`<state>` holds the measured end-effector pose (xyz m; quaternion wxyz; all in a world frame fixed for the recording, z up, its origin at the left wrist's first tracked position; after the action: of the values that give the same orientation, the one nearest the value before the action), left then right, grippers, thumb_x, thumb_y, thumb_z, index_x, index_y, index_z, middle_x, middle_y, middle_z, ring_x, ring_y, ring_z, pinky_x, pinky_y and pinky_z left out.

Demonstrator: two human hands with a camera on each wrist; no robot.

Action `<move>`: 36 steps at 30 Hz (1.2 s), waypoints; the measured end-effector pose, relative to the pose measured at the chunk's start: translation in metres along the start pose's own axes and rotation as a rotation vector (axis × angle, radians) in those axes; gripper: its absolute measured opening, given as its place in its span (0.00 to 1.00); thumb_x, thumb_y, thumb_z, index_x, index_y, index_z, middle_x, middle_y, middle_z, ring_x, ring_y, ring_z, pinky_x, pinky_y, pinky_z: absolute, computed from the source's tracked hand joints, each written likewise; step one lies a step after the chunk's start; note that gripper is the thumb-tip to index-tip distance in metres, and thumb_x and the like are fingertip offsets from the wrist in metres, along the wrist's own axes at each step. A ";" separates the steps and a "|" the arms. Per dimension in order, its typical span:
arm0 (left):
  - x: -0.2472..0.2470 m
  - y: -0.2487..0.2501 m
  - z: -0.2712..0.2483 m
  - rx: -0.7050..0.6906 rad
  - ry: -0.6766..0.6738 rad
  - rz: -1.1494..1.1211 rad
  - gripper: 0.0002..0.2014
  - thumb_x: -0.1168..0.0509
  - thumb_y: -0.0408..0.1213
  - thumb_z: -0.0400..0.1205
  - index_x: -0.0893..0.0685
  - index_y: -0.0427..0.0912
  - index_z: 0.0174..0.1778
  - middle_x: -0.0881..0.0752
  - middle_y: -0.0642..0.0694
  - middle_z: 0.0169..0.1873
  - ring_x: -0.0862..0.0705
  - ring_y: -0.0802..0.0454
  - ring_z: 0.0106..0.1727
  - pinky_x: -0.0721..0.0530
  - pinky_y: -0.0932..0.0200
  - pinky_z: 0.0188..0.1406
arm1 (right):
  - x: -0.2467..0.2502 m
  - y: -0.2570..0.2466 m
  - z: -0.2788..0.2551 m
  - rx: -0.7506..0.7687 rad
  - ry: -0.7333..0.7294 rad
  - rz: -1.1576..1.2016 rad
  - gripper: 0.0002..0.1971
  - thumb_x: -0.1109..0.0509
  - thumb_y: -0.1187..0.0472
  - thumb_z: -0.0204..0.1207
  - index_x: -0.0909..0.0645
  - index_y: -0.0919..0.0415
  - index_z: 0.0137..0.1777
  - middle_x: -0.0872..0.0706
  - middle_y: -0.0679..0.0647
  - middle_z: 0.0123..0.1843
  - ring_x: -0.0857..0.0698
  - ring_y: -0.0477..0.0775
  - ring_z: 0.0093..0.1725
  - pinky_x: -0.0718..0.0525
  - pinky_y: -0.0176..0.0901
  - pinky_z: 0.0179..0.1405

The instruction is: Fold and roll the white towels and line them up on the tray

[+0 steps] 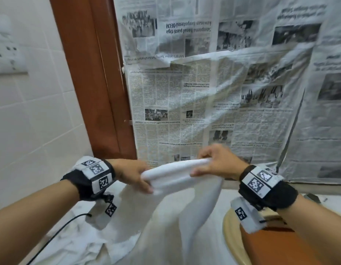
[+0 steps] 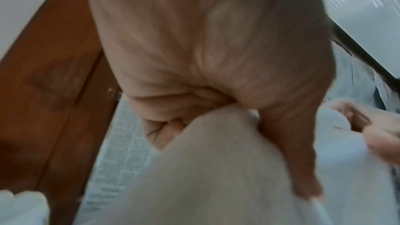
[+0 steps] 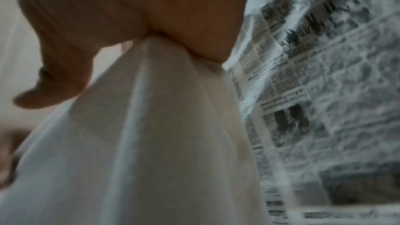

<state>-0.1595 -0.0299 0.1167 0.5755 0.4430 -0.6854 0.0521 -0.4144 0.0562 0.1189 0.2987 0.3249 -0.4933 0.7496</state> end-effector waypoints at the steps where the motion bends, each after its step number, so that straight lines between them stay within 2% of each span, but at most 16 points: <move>1: 0.005 -0.004 -0.003 0.037 0.040 0.062 0.10 0.24 0.45 0.76 0.11 0.42 0.44 0.14 0.57 0.33 0.18 0.63 0.35 0.20 0.63 0.40 | -0.003 0.005 -0.006 -0.033 -0.084 -0.080 0.18 0.15 0.47 0.59 0.20 0.55 0.28 0.18 0.47 0.28 0.22 0.45 0.28 0.27 0.40 0.29; 4: 0.034 -0.009 -0.013 0.130 0.172 0.318 0.11 0.29 0.47 0.79 0.11 0.43 0.47 0.13 0.49 0.37 0.16 0.55 0.39 0.20 0.61 0.38 | -0.007 0.022 -0.012 -0.189 -0.160 -0.338 0.13 0.19 0.48 0.67 0.15 0.56 0.38 0.14 0.50 0.34 0.17 0.51 0.33 0.21 0.43 0.31; 8: 0.084 0.006 -0.025 0.267 0.223 0.642 0.08 0.32 0.46 0.80 0.13 0.46 0.46 0.15 0.50 0.37 0.17 0.52 0.39 0.22 0.67 0.30 | -0.001 0.030 -0.015 -0.317 -0.159 -0.295 0.18 0.27 0.50 0.77 0.26 0.53 0.28 0.23 0.48 0.28 0.28 0.46 0.26 0.34 0.38 0.25; 10: 0.112 0.013 -0.020 0.319 0.387 0.752 0.08 0.32 0.46 0.77 0.13 0.45 0.43 0.13 0.47 0.40 0.15 0.47 0.41 0.18 0.59 0.38 | 0.000 0.024 -0.015 -0.321 -0.141 -0.009 0.21 0.26 0.51 0.76 0.28 0.58 0.28 0.28 0.48 0.24 0.32 0.44 0.22 0.38 0.40 0.24; 13: 0.143 0.030 0.002 0.261 0.957 0.751 0.06 0.36 0.39 0.76 0.14 0.45 0.45 0.13 0.38 0.45 0.18 0.37 0.51 0.22 0.48 0.50 | 0.002 0.007 -0.009 -0.309 0.034 0.726 0.25 0.20 0.46 0.65 0.18 0.70 0.43 0.19 0.60 0.32 0.24 0.51 0.25 0.29 0.40 0.24; 16: 0.132 0.047 0.049 0.068 1.348 0.171 0.24 0.39 0.30 0.74 0.20 0.47 0.67 0.18 0.37 0.63 0.26 0.35 0.67 0.26 0.44 0.66 | -0.004 0.011 -0.001 -0.394 0.202 1.223 0.18 0.28 0.56 0.74 0.17 0.68 0.59 0.12 0.67 0.51 0.14 0.60 0.43 0.14 0.49 0.46; 19: 0.065 0.053 0.112 -0.106 1.097 -0.417 0.37 0.35 0.37 0.73 0.37 0.48 0.81 0.38 0.40 0.81 0.38 0.40 0.80 0.36 0.41 0.79 | -0.036 0.043 -0.009 -0.624 0.396 1.350 0.10 0.36 0.64 0.82 0.15 0.58 0.57 0.11 0.62 0.53 0.13 0.61 0.50 0.16 0.54 0.56; 21: -0.002 0.042 0.138 -0.050 0.838 -0.389 0.40 0.30 0.44 0.76 0.41 0.53 0.83 0.46 0.43 0.84 0.47 0.45 0.84 0.42 0.43 0.82 | -0.076 0.091 -0.027 -0.858 0.493 1.309 0.10 0.33 0.61 0.80 0.16 0.61 0.58 0.11 0.64 0.55 0.14 0.63 0.57 0.18 0.62 0.63; 22: -0.037 0.032 0.142 -0.020 0.728 -0.342 0.39 0.29 0.45 0.78 0.41 0.54 0.83 0.46 0.44 0.85 0.47 0.46 0.85 0.42 0.45 0.81 | -0.111 0.162 -0.037 -0.969 0.497 1.217 0.17 0.28 0.54 0.74 0.16 0.63 0.60 0.12 0.66 0.58 0.14 0.65 0.60 0.19 0.67 0.64; 24: -0.107 -0.001 0.136 0.060 0.556 -0.362 0.34 0.30 0.45 0.80 0.37 0.53 0.81 0.34 0.44 0.81 0.34 0.46 0.80 0.33 0.51 0.75 | -0.171 0.264 -0.071 -1.162 0.361 0.946 0.42 0.24 0.34 0.56 0.18 0.63 0.65 0.14 0.64 0.62 0.15 0.66 0.61 0.16 0.68 0.60; 25: -0.139 -0.021 0.128 0.125 0.510 -0.408 0.30 0.31 0.43 0.81 0.32 0.52 0.79 0.24 0.42 0.74 0.26 0.44 0.74 0.27 0.54 0.70 | -0.197 0.295 -0.087 -1.215 0.282 0.880 0.45 0.25 0.30 0.54 0.20 0.61 0.66 0.13 0.61 0.60 0.14 0.64 0.59 0.13 0.63 0.56; 26: -0.169 -0.041 0.117 0.210 0.488 -0.445 0.26 0.31 0.42 0.81 0.28 0.51 0.76 0.16 0.41 0.65 0.19 0.44 0.67 0.22 0.55 0.64 | -0.218 0.307 -0.104 -1.248 0.234 0.814 0.37 0.26 0.35 0.62 0.20 0.61 0.64 0.12 0.58 0.54 0.13 0.63 0.53 0.10 0.55 0.50; 28: -0.220 -0.078 0.090 0.388 0.482 -0.457 0.21 0.33 0.41 0.80 0.24 0.50 0.70 0.12 0.47 0.51 0.15 0.46 0.58 0.18 0.56 0.55 | -0.226 0.258 -0.131 -1.311 0.164 0.803 0.21 0.24 0.51 0.66 0.19 0.64 0.55 0.10 0.56 0.39 0.14 0.62 0.43 0.09 0.48 0.38; 30: -0.257 -0.109 0.064 0.560 0.479 -0.357 0.22 0.33 0.44 0.80 0.25 0.51 0.71 0.17 0.49 0.63 0.21 0.48 0.67 0.22 0.54 0.63 | -0.221 0.195 -0.147 -1.380 0.209 0.731 0.23 0.20 0.56 0.61 0.16 0.70 0.53 0.10 0.64 0.41 0.12 0.67 0.43 0.11 0.58 0.44; 32: -0.280 -0.131 0.043 0.723 0.431 -0.234 0.28 0.34 0.50 0.81 0.31 0.51 0.77 0.31 0.49 0.77 0.33 0.45 0.76 0.30 0.49 0.71 | -0.236 0.192 -0.163 -1.400 0.177 0.667 0.22 0.20 0.56 0.64 0.16 0.70 0.52 0.11 0.67 0.45 0.11 0.67 0.43 0.13 0.55 0.42; 36: -0.297 -0.147 0.031 0.762 0.403 -0.187 0.33 0.35 0.53 0.81 0.37 0.48 0.80 0.44 0.52 0.82 0.36 0.43 0.77 0.28 0.43 0.70 | -0.267 0.207 -0.178 -1.362 0.188 0.524 0.38 0.23 0.48 0.48 0.20 0.64 0.61 0.11 0.62 0.52 0.11 0.66 0.47 0.12 0.62 0.50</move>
<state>-0.1007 0.0266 -0.2060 0.4953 0.6647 -0.4483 0.3343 -0.4448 0.1189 -0.2571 0.2864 -0.1270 -0.8834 0.3484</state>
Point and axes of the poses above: each hand's wrist, its own z-axis towards the middle knuckle, its own x-axis out of the back of the hand, y = z × x, the point moved 1 cm from there along z, towards the middle knuckle
